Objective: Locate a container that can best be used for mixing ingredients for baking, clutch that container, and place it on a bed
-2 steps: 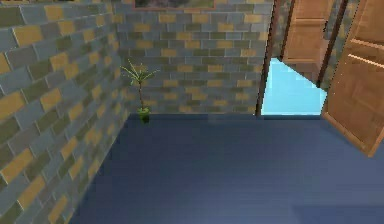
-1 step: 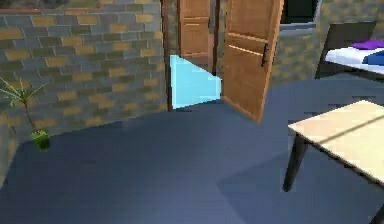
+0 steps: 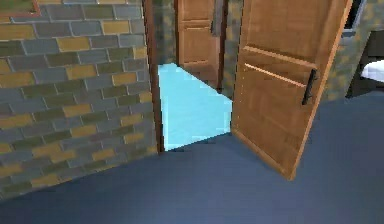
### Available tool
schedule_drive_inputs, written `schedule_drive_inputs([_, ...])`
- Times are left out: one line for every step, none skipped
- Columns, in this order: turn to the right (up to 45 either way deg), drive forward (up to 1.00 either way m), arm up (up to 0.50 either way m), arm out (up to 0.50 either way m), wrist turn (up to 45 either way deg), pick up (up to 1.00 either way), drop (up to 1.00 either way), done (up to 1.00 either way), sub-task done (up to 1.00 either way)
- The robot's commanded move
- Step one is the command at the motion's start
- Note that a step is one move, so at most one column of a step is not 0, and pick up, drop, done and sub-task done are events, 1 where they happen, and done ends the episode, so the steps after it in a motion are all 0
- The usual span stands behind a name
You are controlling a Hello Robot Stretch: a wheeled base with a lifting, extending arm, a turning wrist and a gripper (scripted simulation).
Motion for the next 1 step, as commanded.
schedule_drive_inputs([0.0, 1.00, 0.00, 0.00, 0.0, 0.00, 0.00, 0.00, 0.00])
